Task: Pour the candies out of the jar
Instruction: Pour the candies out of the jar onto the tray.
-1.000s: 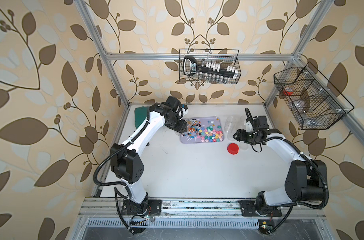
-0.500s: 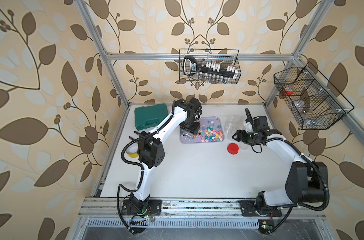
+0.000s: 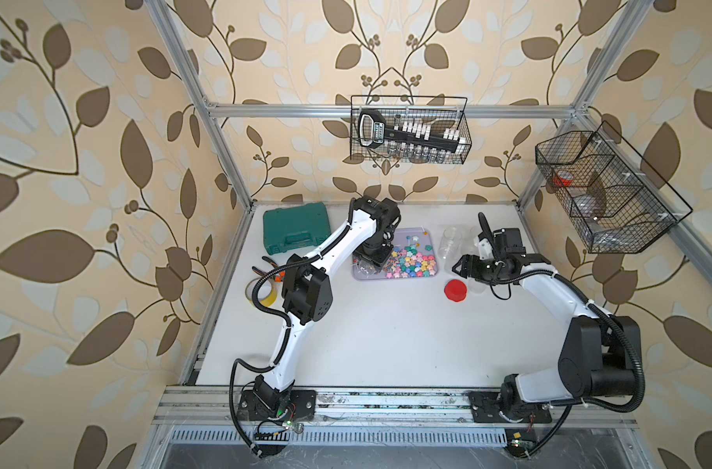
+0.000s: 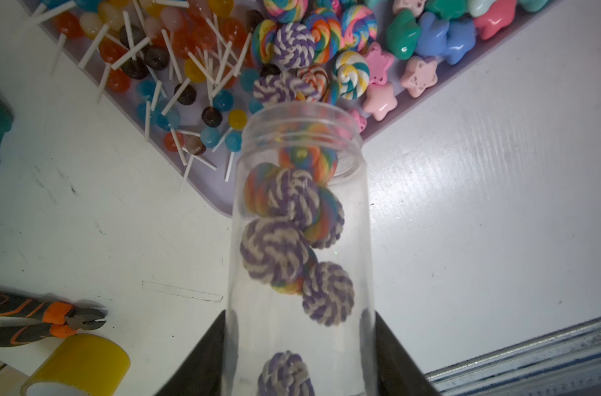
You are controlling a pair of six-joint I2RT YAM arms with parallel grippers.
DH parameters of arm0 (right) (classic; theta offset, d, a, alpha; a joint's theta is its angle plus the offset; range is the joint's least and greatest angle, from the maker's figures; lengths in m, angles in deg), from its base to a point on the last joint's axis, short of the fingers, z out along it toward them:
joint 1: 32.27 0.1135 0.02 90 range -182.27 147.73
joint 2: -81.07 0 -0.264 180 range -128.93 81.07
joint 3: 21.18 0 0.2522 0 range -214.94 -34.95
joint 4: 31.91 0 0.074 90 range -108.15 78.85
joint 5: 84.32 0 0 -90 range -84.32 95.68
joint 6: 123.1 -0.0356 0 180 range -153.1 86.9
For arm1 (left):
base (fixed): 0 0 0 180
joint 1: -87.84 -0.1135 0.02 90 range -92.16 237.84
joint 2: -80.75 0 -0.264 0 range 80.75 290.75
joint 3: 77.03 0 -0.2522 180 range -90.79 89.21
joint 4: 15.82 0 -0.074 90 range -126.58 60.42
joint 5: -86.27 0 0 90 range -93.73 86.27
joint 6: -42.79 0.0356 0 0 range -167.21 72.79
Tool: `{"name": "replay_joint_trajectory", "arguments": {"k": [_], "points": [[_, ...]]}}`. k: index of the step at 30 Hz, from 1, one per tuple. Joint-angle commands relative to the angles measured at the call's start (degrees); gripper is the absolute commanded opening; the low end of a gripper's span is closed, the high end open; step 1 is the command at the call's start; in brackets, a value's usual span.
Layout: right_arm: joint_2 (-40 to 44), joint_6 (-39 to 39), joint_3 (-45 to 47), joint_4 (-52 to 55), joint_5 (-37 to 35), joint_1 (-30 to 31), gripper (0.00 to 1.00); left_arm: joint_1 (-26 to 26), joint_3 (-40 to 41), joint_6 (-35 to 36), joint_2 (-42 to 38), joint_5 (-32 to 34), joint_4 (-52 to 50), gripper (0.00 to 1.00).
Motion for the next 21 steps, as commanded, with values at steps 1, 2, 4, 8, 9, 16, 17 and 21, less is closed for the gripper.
{"name": "replay_joint_trajectory", "arguments": {"k": [1, 2, 4, 8, 9, 16, 17, 21], "points": [[0.74, 0.66, 0.74, 0.19, 1.14, 0.57, 0.76, 0.75, -1.87, -1.26, -0.08, 2.61, -3.44, 0.03], [0.74, 0.61, 0.74, 0.19, 1.14, 0.66, 0.76, 0.98, -2.07, -1.33, 0.07, 3.26, -3.89, 0.03], [0.59, 0.62, 0.74, 0.19, 1.13, 0.82, 0.76, 1.58, -3.33, -1.64, 0.98, 5.41, -5.45, 0.03], [0.12, 0.61, 0.48, 0.19, 1.49, 1.23, 0.76, 3.04, -4.52, -2.39, 2.16, 8.65, -7.17, 0.03], [-0.03, 0.61, 0.48, 0.21, 1.45, 1.41, 0.76, 3.06, -4.52, -2.91, 2.09, 7.88, -6.86, 0.03], [-0.12, 0.79, 0.5, 0.62, 1.15, 1.9, 0.76, 2.87, -0.44, -4.72, -1.22, 4.81, -0.28, 0.04], [-0.01, 0.79, 0.56, 0.56, 1.14, 1.84, 0.76, 2.92, -0.47, -4.85, -1.31, 4.9, -0.16, 0.04], [0.23, 0.92, 0.65, 0.67, 1.05, 2.04, 0.76, 3.18, -4.05, -5.96, -1.14, -2.46, -0.29, 0.03]]}}
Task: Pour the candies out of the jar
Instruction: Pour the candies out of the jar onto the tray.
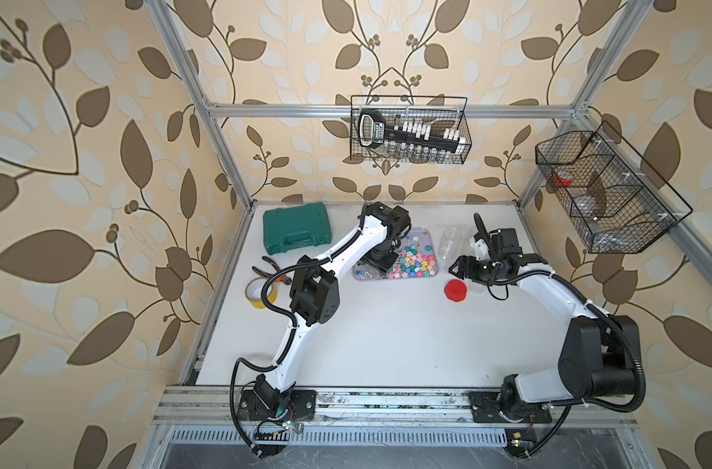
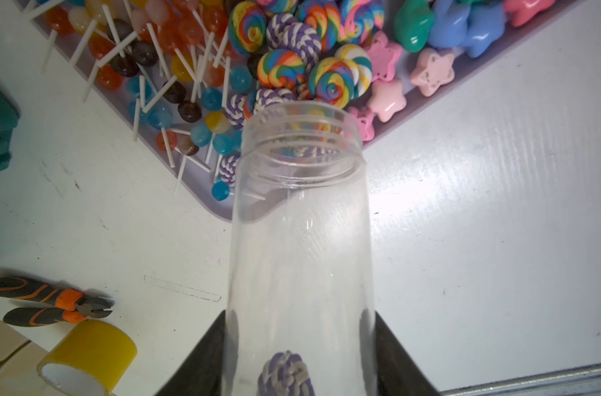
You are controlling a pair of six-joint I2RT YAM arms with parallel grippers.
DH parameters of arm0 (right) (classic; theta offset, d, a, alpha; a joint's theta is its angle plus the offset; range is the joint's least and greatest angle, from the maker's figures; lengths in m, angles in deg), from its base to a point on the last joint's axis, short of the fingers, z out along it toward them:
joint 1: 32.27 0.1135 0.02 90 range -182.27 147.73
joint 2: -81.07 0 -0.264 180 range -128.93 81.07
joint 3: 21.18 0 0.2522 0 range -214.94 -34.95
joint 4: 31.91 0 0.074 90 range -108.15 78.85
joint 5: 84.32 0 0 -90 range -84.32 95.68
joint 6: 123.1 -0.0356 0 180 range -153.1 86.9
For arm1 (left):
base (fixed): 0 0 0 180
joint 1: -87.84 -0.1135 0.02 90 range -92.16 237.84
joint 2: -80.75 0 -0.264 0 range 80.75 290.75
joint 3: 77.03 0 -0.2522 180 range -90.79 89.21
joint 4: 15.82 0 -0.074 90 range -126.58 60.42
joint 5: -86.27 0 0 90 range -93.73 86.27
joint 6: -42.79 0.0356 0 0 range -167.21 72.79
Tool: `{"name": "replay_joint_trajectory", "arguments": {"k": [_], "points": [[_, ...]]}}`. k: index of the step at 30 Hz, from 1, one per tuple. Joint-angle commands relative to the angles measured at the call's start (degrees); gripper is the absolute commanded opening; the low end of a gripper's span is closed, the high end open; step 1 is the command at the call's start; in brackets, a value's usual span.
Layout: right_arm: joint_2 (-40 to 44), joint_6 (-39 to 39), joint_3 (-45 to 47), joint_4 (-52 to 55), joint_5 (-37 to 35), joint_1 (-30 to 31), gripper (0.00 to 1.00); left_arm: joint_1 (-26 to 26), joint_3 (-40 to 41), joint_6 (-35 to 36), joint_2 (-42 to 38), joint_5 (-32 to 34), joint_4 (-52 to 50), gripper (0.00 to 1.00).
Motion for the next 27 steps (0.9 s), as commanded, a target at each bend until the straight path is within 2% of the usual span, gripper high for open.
{"name": "replay_joint_trajectory", "arguments": {"k": [1, 5, 7, 9, 14, 17, 19, 20, 23, 25, 27], "points": [[0.15, 0.86, 0.65, 0.71, 0.65, 0.45, 0.76, 0.55, -2.77, -2.45, -4.19, -6.8, 0.48, 0.04], [-0.12, 0.96, 0.58, 0.76, 0.55, 0.55, 0.76, -1.12, 7.09, -1.63, -8.24, 0.46, 6.05, 0.04], [-0.12, 0.96, 0.61, 0.76, 0.63, 0.5, 0.76, -4.86, 9.32, -3.18, -8.54, -2.11, 5.98, 0.01], [-0.29, 0.99, 0.57, 0.76, 0.88, 0.59, 0.76, -5.59, 9.0, -3.68, -8.26, -3.27, 5.86, 0.0], [-0.75, 0.99, 0.13, 0.87, 1.08, 0.9, 0.76, 1.48, -0.73, -3.71, -6.24, -1.03, 2.72, 0.01], [-0.43, 1.07, 0.29, 0.96, 0.87, 0.9, 0.76, -0.64, 5.81, -3.26, -8.27, 3.21, 6.63, 0.02], [-0.2, 1.12, 0.63, 0.98, 0.82, 0.84, 0.76, -4.48, 7.1, -4.6, -7.65, -1.61, 6.57, 0.01], [-0.3, 1.12, 0.65, 0.85, 0.93, 0.84, 0.76, -4.75, 5.87, -4.78, -7.01, -2.6, 5.61, 0.02], [-0.8, 1.12, 0.58, 0.66, 1.16, 0.98, 0.76, -0.98, 1.46, -4.38, -6.24, 0.28, 4.03, 0.03], [-0.78, 1.12, 0.31, 0.72, 1.04, 0.96, 0.76, -1.15, 3.69, -4.45, -7.33, 3.73, 5.37, 0.03], [-0.78, 1.19, 0.37, 0.69, 0.84, 0.98, 0.76, -3.98, 8.45, -4.3, -8.28, 2.05, 8.53, 0.03]]}}
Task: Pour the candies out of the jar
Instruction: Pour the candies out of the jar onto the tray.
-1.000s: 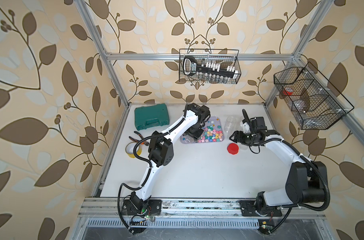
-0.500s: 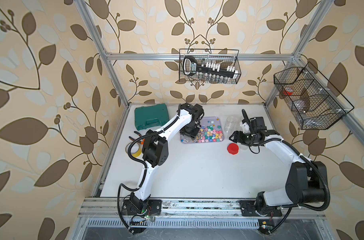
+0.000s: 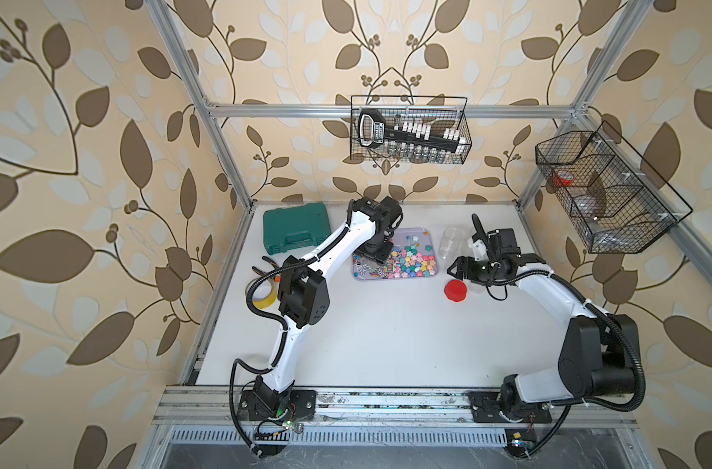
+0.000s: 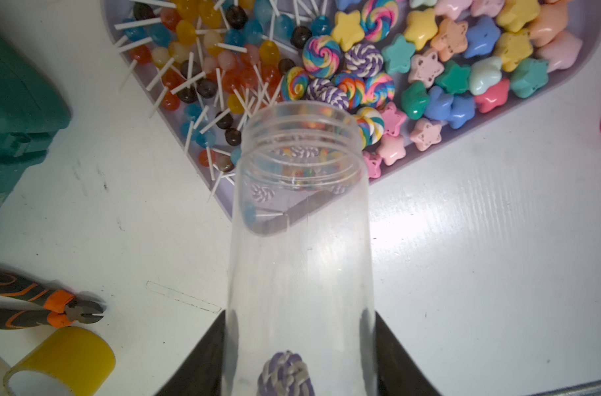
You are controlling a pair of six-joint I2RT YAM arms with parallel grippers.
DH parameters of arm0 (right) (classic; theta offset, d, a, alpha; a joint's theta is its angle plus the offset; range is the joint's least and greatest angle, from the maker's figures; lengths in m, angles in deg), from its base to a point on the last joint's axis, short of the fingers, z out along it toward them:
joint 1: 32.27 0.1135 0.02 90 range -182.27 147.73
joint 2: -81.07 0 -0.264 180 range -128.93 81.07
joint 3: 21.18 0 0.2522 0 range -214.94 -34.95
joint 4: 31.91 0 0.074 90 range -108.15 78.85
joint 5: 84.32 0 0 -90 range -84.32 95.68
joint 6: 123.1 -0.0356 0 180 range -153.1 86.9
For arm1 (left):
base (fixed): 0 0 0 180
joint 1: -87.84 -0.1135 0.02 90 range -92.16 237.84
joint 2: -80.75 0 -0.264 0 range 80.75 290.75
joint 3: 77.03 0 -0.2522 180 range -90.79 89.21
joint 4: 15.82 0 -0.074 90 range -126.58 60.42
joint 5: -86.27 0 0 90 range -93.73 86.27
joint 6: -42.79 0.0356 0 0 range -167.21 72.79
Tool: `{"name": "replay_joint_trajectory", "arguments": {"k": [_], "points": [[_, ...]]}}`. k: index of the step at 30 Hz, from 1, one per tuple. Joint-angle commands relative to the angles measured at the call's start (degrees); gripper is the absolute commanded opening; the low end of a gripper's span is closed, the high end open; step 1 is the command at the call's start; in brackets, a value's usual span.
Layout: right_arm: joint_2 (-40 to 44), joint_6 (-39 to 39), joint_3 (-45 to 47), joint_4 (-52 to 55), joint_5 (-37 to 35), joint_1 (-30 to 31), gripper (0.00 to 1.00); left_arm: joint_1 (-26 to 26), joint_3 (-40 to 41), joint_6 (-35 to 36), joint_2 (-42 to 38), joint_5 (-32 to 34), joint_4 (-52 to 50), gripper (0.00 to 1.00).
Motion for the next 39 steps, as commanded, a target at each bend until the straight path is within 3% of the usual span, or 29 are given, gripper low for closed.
{"name": "replay_joint_trajectory", "arguments": {"k": [1, 6, 7, 10, 12, 15, 20, 25, 28, 30, 34, 37, 39], "points": [[-0.62, 0.99, 0.48, 0.36, 0.64, 0.32, 0.76, -2.68, 3.11, -0.59, -1.99, -2.52, 1.03, 0.03], [-1.54, 0.82, 0.4, -0.03, 1.46, 0.5, 0.76, 0.87, -9.6, -0.77, 0.05, 0.14, -3.82, 0.03], [-1.67, 0.83, 0.26, 0.14, 1.43, 0.48, 0.76, 0.9, -8.66, -1.49, -1.0, -0.2, -3.09, 0.03], [-1.17, 0.95, 0.48, 0.18, 0.57, 0.58, 0.76, 0.86, 9.1, -2.24, -6.74, -0.95, 7.44, 0.04], [-1.16, 1.03, 0.59, 0.27, 0.26, 0.6, 0.76, 0.55, 15.82, -3.65, -7.39, -2.71, 9.81, 0.03], [-1.42, 1.12, 0.52, 0.28, 0.29, 0.61, 0.76, 0.72, 14.61, -4.31, -6.37, -3.37, 8.62, 0.03], [-1.51, 1.07, 0.04, 0.36, 0.12, 0.59, 0.76, 0.7, -3.95, -1.22, -3.92, -0.97, 1.82, 0.05], [-1.23, 1.18, 0.3, 0.37, -0.28, 0.51, 0.76, 0.3, 9.3, -2.13, -4.27, -2.72, 7.05, 0.04], [-0.89, 1.18, 0.64, 0.37, 0.07, 0.58, 0.76, 1.64, 1.4, -2.88, -2.72, -3.65, 2.73, 0.04], [-0.63, 1.18, 0.83, 0.31, 0.25, 0.61, 0.76, 3.06, 1.04, -2.9, -4.99, -2.21, 4.13, 0.05], [-0.82, 1.25, 0.77, 0.36, -0.36, 0.64, 0.76, 2.15, 15.24, -3.62, -8.71, -3.94, 13.29, 0.06], [-1.32, 1.19, 0.48, 0.11, 0.24, 0.64, 0.76, 2.13, 5.77, -4.05, -4.08, -6.83, 7.96, 0.06], [-1.79, 1.16, 0.19, 0.1, 0.49, 0.68, 0.76, 4.88, -0.36, -2.24, -2.02, -5.17, 5.63, 0.07]]}}
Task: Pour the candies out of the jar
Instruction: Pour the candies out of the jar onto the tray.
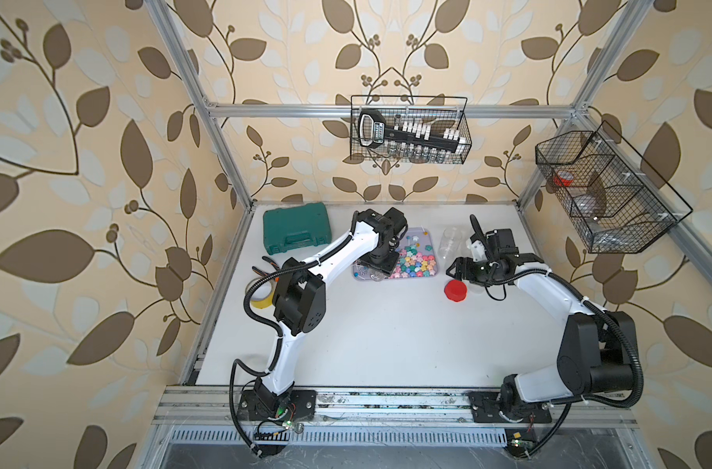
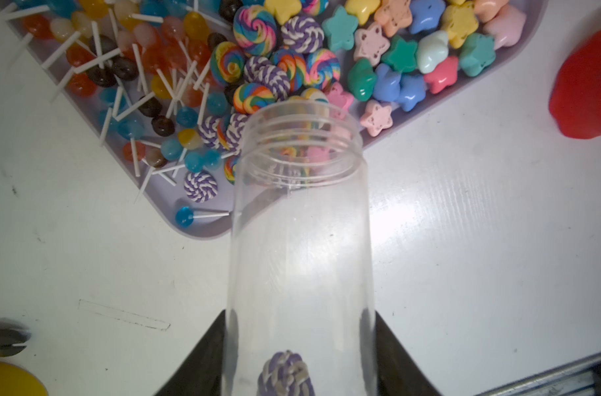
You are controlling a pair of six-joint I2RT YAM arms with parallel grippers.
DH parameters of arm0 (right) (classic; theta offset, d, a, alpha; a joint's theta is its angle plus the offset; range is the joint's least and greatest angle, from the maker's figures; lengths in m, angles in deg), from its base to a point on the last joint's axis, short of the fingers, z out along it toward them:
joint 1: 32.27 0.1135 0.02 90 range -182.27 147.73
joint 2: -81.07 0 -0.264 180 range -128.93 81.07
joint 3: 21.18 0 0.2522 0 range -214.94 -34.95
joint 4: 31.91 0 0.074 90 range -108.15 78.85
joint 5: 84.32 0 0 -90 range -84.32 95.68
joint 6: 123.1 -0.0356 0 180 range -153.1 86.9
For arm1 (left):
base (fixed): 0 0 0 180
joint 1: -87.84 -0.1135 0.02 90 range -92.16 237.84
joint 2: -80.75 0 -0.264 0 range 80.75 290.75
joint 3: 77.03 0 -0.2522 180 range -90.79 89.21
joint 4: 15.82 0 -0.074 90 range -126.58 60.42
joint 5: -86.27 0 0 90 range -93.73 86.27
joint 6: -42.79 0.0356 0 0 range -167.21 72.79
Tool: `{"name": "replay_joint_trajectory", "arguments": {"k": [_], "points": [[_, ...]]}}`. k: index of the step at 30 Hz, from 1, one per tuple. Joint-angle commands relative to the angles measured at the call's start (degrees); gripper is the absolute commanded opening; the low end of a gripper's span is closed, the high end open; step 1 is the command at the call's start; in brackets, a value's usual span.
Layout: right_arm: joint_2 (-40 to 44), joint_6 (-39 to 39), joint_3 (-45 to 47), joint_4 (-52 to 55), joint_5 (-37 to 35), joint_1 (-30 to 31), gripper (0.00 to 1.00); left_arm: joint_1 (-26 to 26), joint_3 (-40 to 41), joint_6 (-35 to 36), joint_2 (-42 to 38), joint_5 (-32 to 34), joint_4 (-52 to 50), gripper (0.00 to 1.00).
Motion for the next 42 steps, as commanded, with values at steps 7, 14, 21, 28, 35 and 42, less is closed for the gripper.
{"name": "replay_joint_trajectory", "arguments": {"k": [7, 14, 21, 28, 35, 42], "points": [[-0.07, 1.03, 0.72, 0.14, -0.27, 0.33, 0.76, -7.24, 11.1, -1.22, -9.38, 1.27, 5.67, 0.08], [-0.91, 0.94, -0.32, 0.54, 0.34, 0.3, 0.76, -2.41, 3.02, -2.63, -4.77, 0.09, 3.15, 0.12], [-0.56, 1.07, 0.19, 0.67, -0.24, 0.34, 0.76, -1.54, 4.19, -1.94, -6.65, 1.05, 8.14, 0.18], [-1.05, 1.03, -0.16, 0.61, 0.6, 0.3, 0.76, -1.54, 9.01, -2.19, -8.47, -2.02, 13.72, 0.23], [-0.7, 1.11, 0.11, 0.66, 0.25, 0.27, 0.76, -1.55, 10.49, -2.07, -7.99, -1.88, 14.83, 0.23], [-0.52, 1.64, 0.18, -0.05, 2.04, 0.28, 0.77, -1.55, 14.55, -2.53, -12.25, -1.28, 20.44, 0.24]]}}
